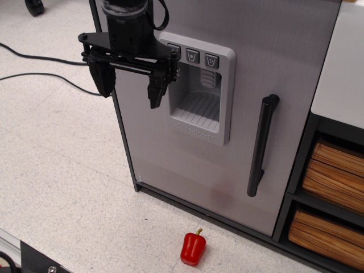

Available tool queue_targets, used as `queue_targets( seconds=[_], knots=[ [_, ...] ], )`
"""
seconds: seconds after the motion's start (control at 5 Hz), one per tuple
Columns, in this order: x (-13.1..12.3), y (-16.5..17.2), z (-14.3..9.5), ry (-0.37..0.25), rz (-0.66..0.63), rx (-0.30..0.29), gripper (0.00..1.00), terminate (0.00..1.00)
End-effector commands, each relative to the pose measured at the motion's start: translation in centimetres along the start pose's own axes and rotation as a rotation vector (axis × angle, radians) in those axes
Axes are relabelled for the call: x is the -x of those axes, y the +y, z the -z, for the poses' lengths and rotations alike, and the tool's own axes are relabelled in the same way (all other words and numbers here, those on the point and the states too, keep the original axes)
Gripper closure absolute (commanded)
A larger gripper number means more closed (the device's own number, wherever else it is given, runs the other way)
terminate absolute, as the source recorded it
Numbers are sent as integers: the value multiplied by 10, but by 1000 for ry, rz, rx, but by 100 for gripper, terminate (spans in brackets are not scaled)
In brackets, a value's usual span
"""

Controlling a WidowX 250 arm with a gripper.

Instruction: Open fridge

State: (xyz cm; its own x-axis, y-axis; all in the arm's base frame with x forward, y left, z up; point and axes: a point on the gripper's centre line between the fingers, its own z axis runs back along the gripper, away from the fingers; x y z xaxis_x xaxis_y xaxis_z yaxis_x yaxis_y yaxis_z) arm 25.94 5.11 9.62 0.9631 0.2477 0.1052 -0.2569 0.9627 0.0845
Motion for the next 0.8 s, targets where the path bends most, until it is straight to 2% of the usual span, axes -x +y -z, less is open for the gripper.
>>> queue_targets(
  seconds=[0.0, 0.2, 0.4, 0.6],
  knots=[
    [0, 0, 0, 0, 0, 0, 0, 0],
    [-17, -27, 13, -84, -19, -10, 0, 0],
    [-21, -58, 29, -43, 58, 45, 0, 0],
    [-26, -89, 34, -95, 179, 119, 0, 0]
  ],
)
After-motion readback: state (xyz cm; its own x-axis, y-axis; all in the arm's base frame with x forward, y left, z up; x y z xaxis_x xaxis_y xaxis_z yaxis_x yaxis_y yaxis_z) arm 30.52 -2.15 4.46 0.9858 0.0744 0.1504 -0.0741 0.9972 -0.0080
